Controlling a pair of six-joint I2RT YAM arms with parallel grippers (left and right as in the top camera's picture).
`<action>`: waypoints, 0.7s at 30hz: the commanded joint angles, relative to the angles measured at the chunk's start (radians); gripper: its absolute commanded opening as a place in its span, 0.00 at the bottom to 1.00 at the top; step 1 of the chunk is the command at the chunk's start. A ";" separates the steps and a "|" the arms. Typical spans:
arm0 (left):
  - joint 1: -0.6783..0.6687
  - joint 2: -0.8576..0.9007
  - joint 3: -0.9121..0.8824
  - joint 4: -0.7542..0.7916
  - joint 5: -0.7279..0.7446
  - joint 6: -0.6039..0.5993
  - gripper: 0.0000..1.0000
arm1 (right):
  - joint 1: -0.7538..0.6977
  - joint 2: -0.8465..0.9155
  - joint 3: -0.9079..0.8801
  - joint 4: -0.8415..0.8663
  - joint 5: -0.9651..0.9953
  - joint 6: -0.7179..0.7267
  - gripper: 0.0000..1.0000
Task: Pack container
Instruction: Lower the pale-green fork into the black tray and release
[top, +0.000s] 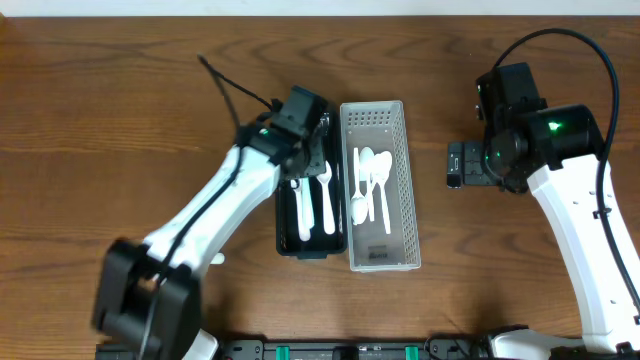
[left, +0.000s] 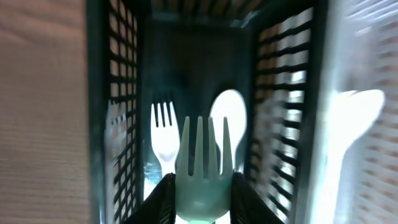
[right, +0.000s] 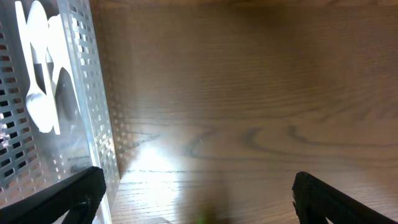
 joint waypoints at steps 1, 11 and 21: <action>-0.001 0.041 0.004 -0.003 -0.007 -0.016 0.17 | -0.006 -0.001 -0.002 -0.001 0.014 -0.013 0.99; 0.000 0.006 0.004 -0.005 -0.008 0.040 0.55 | -0.006 -0.001 -0.002 -0.005 0.014 -0.013 0.99; 0.079 -0.286 0.021 -0.161 -0.236 0.004 0.56 | -0.006 -0.001 -0.002 -0.014 0.014 -0.020 0.99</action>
